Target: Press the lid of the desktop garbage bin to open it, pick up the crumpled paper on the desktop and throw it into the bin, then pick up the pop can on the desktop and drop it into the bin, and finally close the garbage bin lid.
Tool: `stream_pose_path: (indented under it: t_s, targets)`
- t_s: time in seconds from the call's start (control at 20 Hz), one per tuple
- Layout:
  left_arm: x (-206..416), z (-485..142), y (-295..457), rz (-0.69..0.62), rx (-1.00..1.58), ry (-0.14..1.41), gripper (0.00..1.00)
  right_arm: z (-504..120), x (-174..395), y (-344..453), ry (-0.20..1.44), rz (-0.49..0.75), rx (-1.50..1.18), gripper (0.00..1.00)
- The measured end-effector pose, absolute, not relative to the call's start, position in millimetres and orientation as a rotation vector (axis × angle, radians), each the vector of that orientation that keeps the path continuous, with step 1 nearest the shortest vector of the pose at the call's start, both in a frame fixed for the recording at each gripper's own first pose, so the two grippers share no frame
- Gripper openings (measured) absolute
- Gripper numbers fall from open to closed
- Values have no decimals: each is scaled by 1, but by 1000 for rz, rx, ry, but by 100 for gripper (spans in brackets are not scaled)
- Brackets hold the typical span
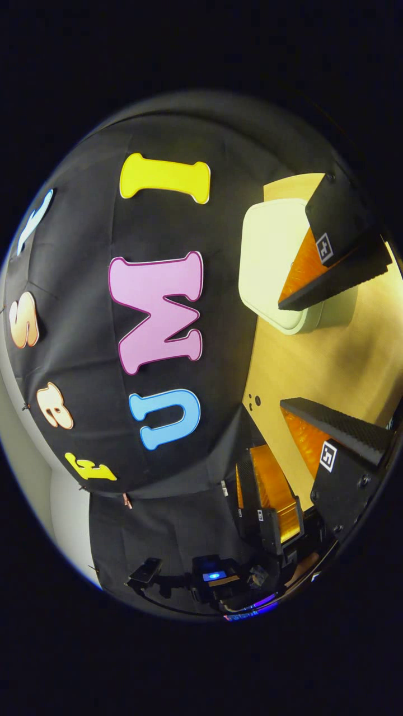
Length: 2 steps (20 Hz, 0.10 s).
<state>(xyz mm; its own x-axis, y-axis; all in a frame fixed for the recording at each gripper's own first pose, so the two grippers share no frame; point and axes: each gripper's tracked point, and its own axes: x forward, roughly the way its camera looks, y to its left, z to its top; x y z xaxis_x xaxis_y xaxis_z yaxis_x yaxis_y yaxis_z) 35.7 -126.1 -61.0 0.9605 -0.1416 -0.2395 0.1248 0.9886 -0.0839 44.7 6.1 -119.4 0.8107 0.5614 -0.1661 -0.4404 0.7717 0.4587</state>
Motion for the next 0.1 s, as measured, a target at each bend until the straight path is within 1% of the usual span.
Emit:
stream_pose_path:
  t_s: [0.1]
  targets:
    - [39, -64, -130, -129, -68, 258, 92, -126, 47, 6, 311, 565, 416, 98]
